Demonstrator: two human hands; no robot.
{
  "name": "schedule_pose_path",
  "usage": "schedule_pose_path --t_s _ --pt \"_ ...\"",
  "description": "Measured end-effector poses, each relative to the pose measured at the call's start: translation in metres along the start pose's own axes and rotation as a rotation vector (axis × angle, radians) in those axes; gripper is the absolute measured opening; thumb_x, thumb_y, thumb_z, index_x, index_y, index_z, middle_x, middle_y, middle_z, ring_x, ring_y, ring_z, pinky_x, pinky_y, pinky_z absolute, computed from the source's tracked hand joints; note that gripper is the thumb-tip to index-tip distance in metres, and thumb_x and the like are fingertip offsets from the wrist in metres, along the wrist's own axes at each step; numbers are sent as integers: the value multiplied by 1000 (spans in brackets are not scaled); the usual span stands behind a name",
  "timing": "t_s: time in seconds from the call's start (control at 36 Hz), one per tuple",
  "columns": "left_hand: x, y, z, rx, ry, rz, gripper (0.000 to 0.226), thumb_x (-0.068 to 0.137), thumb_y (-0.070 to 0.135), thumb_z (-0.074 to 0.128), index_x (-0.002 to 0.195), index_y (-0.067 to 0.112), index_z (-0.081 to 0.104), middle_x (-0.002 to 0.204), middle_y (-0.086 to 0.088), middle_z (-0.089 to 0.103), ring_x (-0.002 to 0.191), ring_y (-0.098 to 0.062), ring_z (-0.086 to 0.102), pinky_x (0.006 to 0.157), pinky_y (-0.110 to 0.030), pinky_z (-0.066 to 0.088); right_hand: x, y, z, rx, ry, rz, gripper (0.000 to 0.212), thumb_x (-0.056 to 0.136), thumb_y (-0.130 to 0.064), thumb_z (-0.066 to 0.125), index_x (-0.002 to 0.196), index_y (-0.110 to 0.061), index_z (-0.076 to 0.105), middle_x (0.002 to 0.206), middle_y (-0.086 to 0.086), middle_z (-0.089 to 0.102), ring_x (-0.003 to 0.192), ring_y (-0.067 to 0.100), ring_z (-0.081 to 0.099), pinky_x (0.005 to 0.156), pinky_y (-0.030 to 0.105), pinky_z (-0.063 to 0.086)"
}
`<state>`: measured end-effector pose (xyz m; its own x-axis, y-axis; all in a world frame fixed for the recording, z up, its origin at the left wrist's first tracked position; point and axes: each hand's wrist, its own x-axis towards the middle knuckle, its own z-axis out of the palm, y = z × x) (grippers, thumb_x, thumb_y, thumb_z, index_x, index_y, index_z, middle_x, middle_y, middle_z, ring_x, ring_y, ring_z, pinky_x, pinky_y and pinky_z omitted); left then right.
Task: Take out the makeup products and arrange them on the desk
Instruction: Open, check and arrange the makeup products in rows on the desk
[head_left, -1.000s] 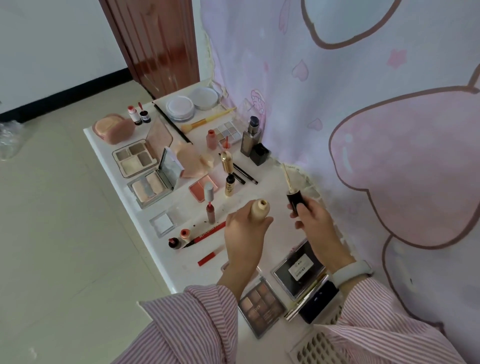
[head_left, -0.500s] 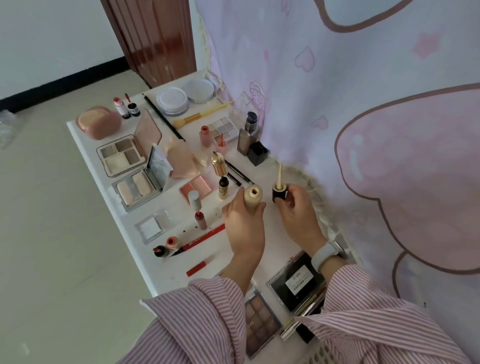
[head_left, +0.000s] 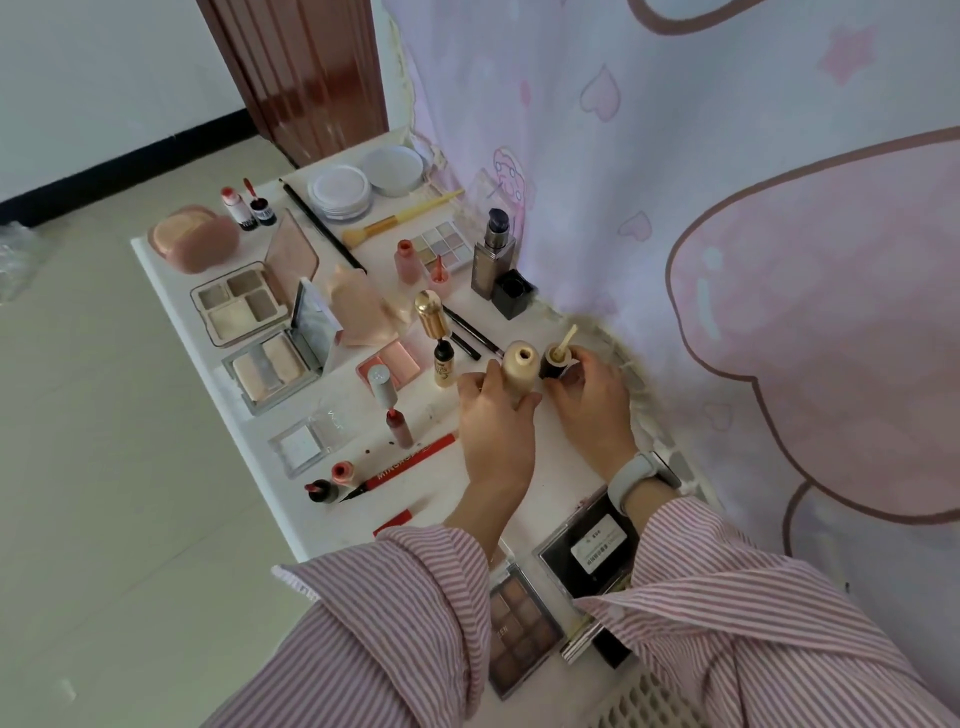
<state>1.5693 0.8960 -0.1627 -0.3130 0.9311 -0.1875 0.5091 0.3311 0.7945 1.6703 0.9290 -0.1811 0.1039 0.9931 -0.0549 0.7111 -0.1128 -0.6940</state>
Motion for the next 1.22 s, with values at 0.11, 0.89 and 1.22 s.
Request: schedule_pose_path --t_s 0.11,0.89,1.22 --pt "-5 -2 -4 13 -1 21 45 87 15 62 129 7 47 124 -12 47 107 -26 52 86 -26 40 -11 -2 -8 80 -37 59 43 86 -18 59 126 -7 49 92 3 55 100 27 53 94 41 42" --pt "-144 -107 -124 72 41 90 27 87 0 55 113 6 62 110 -7 59 83 -13 57 68 -7 39 -179 -56 24 -612 -250 -138 59 87 -51 46 134 -19 31 127 9 46 114 27 42 97 41 30" --pt "-127 -90 -167 -950 -663 -461 61 85 55 34 122 12 57 111 -12 67 102 -25 64 82 -30 53 -203 -87 -2 72 -354 -423 58 80 -43 57 133 -31 36 130 -14 46 118 -7 37 103 27 30"
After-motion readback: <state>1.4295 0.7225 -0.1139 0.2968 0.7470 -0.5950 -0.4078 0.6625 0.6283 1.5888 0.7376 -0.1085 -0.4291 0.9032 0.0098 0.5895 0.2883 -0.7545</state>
